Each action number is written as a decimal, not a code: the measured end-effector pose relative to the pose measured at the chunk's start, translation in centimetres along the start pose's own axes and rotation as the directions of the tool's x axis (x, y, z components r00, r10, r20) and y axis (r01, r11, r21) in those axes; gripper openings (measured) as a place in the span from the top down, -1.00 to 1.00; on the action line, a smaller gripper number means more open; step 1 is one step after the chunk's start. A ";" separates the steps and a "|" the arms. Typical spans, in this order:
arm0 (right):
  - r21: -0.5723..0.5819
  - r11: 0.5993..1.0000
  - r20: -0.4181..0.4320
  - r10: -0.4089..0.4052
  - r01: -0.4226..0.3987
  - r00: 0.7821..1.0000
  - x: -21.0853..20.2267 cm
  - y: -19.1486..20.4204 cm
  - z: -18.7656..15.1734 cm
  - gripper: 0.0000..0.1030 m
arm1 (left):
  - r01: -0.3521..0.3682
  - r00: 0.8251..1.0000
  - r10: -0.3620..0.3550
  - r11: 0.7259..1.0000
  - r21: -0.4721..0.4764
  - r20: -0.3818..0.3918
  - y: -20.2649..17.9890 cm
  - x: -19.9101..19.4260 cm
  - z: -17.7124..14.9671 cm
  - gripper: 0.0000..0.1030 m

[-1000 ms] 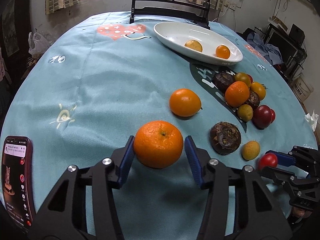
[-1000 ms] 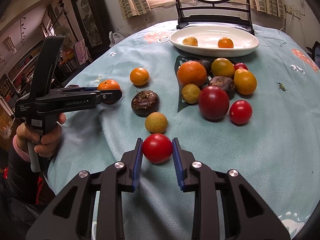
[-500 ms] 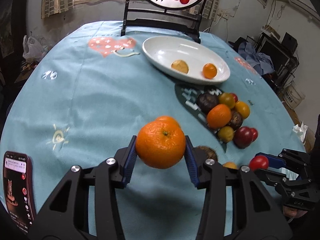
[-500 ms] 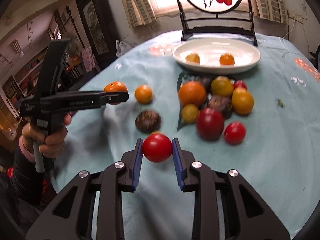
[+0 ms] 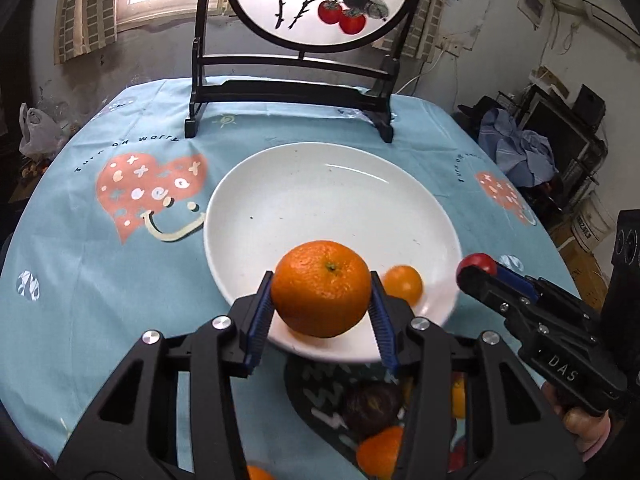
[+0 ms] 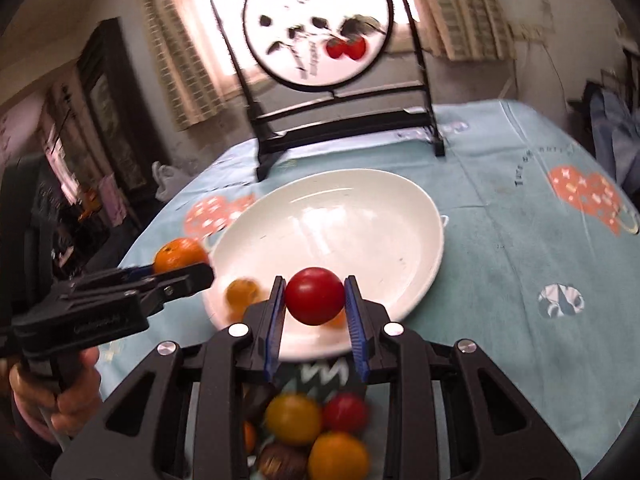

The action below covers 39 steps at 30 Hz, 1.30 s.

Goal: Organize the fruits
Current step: 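Carry the tomato and mandarin onto the white plate and open both tools, then grasp the dark red tomato with the right tool while the left tool grasps the dark brown fruit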

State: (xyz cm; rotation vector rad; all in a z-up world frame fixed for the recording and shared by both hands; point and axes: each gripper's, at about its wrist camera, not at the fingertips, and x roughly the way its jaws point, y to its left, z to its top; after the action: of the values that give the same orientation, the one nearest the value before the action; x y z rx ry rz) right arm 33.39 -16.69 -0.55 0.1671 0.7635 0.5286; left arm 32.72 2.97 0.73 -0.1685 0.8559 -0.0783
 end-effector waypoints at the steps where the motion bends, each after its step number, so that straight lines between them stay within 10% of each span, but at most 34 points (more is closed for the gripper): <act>1: 0.012 1.000 -0.012 -0.007 0.007 1.000 1.0 -0.5 0.5 0.42 | -0.018 1.000 0.018 1.000 -0.008 -0.017 0.5 0.9 0.5 0.11; 11: 0.058 0.998 -0.080 0.011 -0.006 0.997 4.3 -1.8 1.6 0.28 | -0.080 0.989 0.076 0.996 -0.035 -0.125 2.5 6.0 1.8 0.09; 17: 0.051 0.998 -0.026 0.024 -0.022 0.999 0.6 -0.9 1.2 0.15 | -0.115 0.993 0.115 0.993 0.001 -0.008 1.4 1.0 0.7 -0.57; 22: -0.007 0.999 0.015 0.034 -0.034 0.999 -3.8 0.5 -2.0 0.06 | -0.111 0.991 0.109 0.994 0.014 0.075 1.1 -4.8 -3.4 -0.87; 39: -0.091 0.994 -0.053 0.051 -0.056 0.997 -10.7 3.2 -14.1 -0.01 | -0.060 0.996 0.058 0.998 0.034 0.066 2.1 -10.8 -18.5 -0.89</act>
State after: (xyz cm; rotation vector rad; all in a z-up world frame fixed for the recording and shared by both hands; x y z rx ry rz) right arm 15.84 -20.08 -3.03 0.0884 0.7842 0.6202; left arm 11.69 4.35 -3.47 -0.1111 0.7931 -0.0329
